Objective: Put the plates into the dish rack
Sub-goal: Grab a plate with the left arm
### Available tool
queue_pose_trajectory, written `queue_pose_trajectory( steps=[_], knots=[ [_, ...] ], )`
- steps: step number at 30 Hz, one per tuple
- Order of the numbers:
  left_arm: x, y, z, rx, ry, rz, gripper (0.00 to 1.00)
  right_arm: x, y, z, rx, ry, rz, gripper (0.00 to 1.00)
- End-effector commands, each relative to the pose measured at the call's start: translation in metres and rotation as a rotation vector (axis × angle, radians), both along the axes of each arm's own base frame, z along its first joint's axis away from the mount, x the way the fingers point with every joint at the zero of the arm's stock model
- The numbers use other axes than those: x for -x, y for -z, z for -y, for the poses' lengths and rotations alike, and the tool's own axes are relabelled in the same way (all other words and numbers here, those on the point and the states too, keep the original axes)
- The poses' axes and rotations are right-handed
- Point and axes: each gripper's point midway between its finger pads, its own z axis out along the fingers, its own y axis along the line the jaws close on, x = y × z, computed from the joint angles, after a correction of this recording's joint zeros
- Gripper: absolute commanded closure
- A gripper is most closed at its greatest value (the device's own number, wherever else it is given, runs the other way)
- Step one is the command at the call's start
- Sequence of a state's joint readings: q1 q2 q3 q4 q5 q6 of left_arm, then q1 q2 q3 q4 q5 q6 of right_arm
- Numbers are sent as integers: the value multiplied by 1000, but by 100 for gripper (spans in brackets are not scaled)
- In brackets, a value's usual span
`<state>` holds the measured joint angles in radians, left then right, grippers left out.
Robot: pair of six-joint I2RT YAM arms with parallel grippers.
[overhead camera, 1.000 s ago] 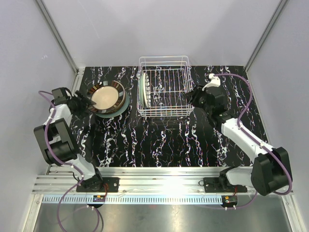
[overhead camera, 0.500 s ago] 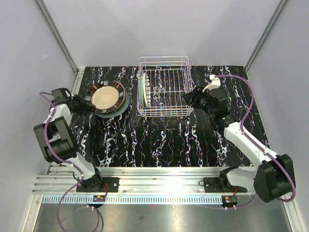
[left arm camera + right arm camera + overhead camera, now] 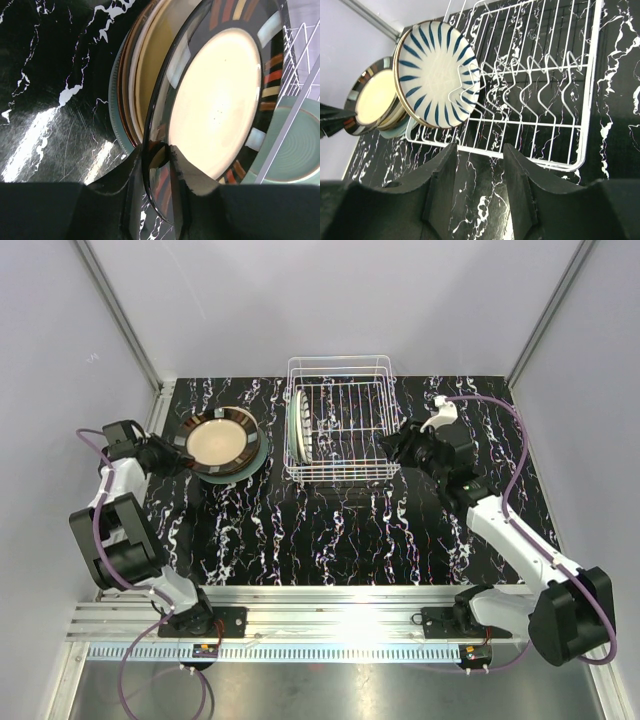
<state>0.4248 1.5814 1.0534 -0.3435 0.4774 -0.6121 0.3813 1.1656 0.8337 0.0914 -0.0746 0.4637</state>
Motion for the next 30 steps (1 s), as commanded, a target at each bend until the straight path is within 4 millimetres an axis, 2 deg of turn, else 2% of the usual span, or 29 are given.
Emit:
queue_pose_trajectory(
  steps=[1, 4, 6, 7, 8, 9, 10, 12, 13, 18, 25, 30],
  knots=[
    [2, -23, -3, -68, 11, 63, 75, 8, -41, -16, -8, -77, 93, 50],
    [3, -30, -4, -81, 5, 76, 75, 10, -45, -26, 38, -113, 118, 50],
    [3, -36, -5, -91, 3, 88, 77, 14, -52, -42, 68, -146, 136, 49],
    [4, -39, -5, -95, 3, 95, 80, 14, -54, -46, 98, -156, 151, 49],
    [4, -42, -5, -97, 3, 103, 83, 19, -65, -60, 107, -187, 178, 48],
    [4, -44, -5, -97, 3, 110, 89, 18, -62, -65, 134, -193, 178, 48],
    [4, -49, -3, -99, 9, 128, 92, 19, -72, -70, 158, -204, 215, 48],
    [4, -53, -2, -96, 10, 139, 97, 27, -70, -92, 188, -262, 233, 46],
    [4, -57, -1, -97, 12, 148, 99, 26, -76, -95, 209, -255, 257, 46],
    [6, -70, -1, -111, 8, 172, 100, 30, -65, -121, 260, -283, 253, 44],
    [8, -90, -1, -84, -5, 241, 100, 56, -60, -169, 361, -389, 349, 40],
    [7, -101, -2, -39, -7, 298, 100, 59, -48, -188, 448, -412, 367, 39]
  ],
)
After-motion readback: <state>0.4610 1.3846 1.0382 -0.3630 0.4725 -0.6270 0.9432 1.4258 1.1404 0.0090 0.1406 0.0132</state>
